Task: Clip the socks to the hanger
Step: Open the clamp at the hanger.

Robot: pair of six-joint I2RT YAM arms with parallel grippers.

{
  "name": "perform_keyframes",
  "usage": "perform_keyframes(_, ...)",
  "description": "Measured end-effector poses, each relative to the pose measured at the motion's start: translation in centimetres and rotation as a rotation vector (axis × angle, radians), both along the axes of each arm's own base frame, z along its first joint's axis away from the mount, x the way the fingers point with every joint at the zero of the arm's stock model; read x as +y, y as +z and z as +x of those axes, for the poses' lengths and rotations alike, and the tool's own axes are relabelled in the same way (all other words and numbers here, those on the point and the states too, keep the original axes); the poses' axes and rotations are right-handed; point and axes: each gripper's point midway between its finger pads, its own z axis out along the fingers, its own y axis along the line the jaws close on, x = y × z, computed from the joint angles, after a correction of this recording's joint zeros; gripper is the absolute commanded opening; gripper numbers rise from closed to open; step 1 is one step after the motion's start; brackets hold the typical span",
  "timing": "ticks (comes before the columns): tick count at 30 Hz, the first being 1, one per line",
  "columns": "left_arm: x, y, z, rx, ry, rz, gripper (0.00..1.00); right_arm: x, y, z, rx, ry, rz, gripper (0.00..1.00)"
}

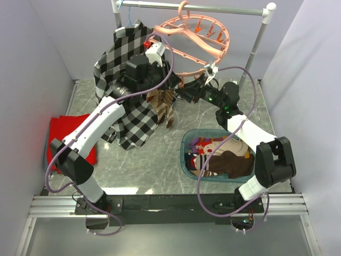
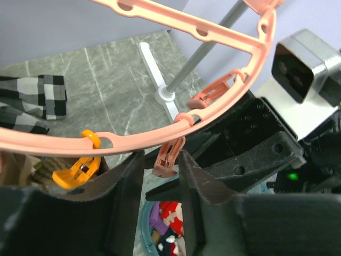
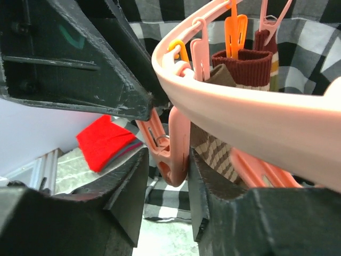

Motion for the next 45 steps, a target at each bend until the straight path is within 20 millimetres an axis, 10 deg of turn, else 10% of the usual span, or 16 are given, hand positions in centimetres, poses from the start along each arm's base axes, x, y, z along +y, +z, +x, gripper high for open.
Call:
perform_keyframes(11, 1.8, -2.0, 0.3, 0.099, 0.149, -0.024, 0.67, 1.2, 0.2, 0.1, -0.051, -0.164, -0.072, 0.03)
perform_keyframes(27, 2.9, 0.8, -0.5, 0.054, 0.369, -0.037, 0.66, 1.2, -0.9, 1.4, -0.103, -0.479, -0.207, 0.02)
perform_keyframes(45, 1.5, -1.3, 0.8, 0.079, 0.401, 0.017, 0.61, 1.2, -0.9, 1.4, -0.142, -0.506, -0.245, 0.05)
